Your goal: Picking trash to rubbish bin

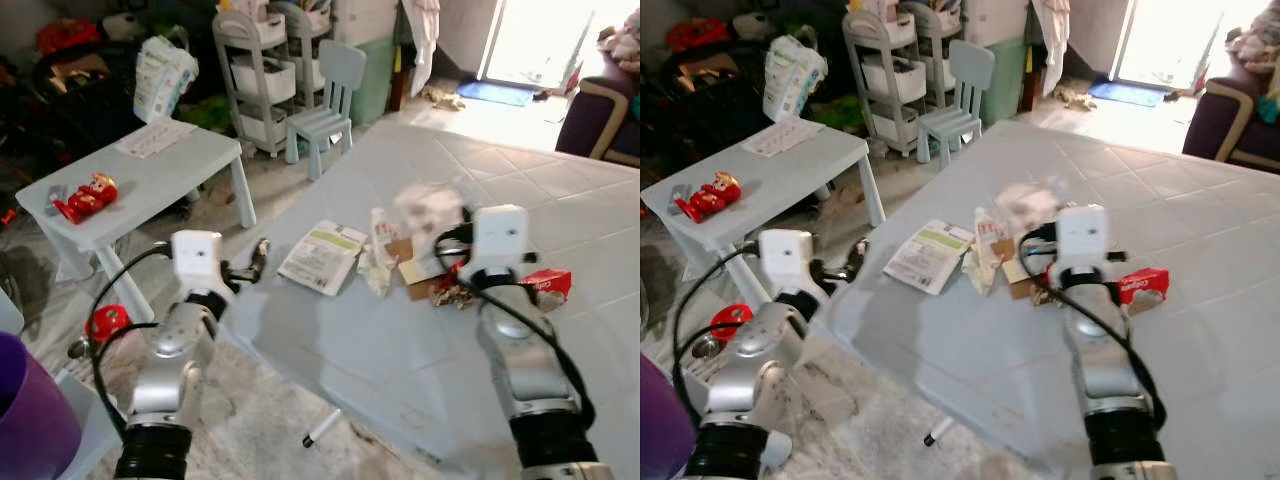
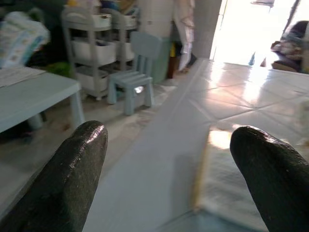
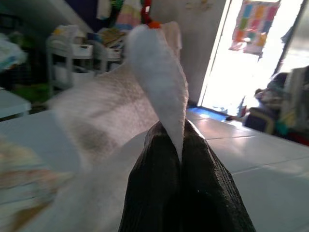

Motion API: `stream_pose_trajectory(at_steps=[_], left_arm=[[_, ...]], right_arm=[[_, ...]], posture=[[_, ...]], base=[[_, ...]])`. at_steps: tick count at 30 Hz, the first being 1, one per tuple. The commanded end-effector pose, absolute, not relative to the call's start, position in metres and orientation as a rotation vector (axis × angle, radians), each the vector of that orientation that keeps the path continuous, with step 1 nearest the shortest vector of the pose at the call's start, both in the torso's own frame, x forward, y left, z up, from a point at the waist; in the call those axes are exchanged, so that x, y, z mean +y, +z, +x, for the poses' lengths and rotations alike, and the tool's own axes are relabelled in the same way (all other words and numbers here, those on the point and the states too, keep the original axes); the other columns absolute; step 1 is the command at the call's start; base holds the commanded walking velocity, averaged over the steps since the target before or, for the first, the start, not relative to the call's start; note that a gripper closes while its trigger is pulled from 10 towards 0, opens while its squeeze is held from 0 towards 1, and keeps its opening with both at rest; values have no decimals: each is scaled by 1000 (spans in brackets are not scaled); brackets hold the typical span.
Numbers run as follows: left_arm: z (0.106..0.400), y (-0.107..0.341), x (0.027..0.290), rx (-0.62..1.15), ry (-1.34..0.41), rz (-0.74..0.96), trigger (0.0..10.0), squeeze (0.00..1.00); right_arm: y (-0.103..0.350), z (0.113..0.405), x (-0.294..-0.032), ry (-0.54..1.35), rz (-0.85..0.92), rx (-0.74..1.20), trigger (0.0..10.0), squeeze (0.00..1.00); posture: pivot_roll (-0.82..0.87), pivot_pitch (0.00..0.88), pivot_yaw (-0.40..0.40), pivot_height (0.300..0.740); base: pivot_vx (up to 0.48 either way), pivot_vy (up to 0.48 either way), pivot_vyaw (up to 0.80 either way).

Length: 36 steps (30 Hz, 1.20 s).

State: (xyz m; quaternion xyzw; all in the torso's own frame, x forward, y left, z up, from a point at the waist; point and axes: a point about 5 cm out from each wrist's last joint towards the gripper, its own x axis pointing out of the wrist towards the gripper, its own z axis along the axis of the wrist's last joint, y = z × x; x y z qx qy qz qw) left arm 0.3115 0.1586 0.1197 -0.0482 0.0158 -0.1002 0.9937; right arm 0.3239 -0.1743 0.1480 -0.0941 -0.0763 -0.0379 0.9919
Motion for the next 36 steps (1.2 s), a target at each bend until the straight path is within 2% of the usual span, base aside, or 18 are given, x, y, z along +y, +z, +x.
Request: stream_pose_trajectory(at_steps=[1,10,19,36], left_arm=[[314,124,169,27,-176,-73,10000,0],[321,118,155,71,-261,-90,10000,0],[341,125,136,64,-348,-130,10000,0],[360,114,90,159,-498,-177,10000,0]], right_arm=[[155,326,-164,-58,-182,-182,0,0],[159,326,-167,-64,-192,-195,0,0],[162,321,-173,-78,-202,-202,0,0],[167,296,-189,-50,-242,-169,0,0]], posture=[[7,9,11,740],[-8,13,15,740],[-39,25,17,740],[-142,57,14,740]], base=[[0,0,0],[0,0,0],[0,0,0],[0,0,0]])
